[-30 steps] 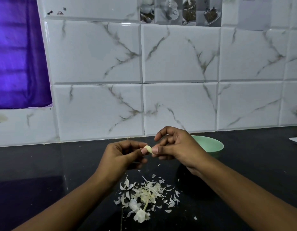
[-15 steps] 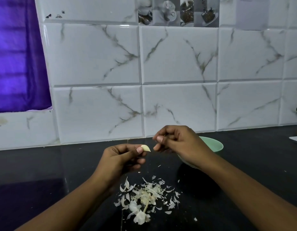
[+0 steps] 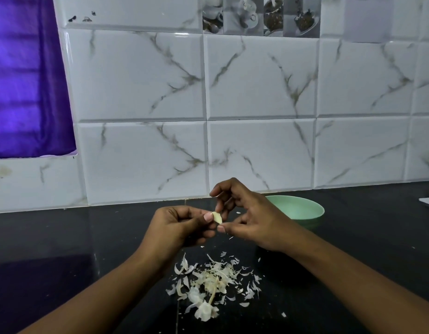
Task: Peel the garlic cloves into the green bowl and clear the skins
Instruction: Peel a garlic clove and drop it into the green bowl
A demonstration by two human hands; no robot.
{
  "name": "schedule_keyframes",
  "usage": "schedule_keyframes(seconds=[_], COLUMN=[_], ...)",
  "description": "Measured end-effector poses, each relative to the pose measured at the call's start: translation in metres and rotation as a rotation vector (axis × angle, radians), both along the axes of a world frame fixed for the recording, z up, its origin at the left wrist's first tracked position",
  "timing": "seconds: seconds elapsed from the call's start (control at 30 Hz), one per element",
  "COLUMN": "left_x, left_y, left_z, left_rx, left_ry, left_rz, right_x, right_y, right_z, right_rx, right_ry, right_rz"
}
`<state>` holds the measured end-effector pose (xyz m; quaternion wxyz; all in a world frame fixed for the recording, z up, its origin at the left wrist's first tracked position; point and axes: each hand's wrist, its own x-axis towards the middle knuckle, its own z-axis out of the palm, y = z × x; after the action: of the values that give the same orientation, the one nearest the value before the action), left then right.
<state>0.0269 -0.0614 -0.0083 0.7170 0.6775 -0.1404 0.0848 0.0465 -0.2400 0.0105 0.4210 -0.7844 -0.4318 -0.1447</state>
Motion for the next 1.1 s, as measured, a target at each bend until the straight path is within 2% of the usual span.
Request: schedule_keyframes(seconds=[0.3, 0.4, 0.63, 0.87, 1.0, 1.1], left_x=[0.000, 0.001, 0.001, 0.001, 0.001, 0.001], left_y=[-0.001, -0.002, 0.000, 0.002, -0.001, -0.002], left_z=[-0.002, -0.001, 0.002, -0.001, -0.006, -0.007], left_rx=[-0.044, -0.075, -0.138, -0.081, -0.019, 0.045], left_ry=[0.014, 0.026, 0.049, -0.017, -0.097, -0.206], left_rz=[-0.019, -0.029, -0.043, -0.016, 0.020, 0.069], right_x=[0.000, -0.002, 0.005, 0.004, 0.003, 0.001], right_y=[-0.003, -0.005, -0.013, -0.003, 0.009, 0.011], right_z=[0.001, 0.004, 0.008, 0.000, -0.012, -0.011], right_rx=[-0.054, 0.001, -0.014, 0.058, 0.137, 0.192], right_ry=[-0.014, -0.005, 0.099, 0.124, -0.047, 0.028], right_rz=[-0.006, -0.003, -0.050, -0.077, -0.136, -0.130])
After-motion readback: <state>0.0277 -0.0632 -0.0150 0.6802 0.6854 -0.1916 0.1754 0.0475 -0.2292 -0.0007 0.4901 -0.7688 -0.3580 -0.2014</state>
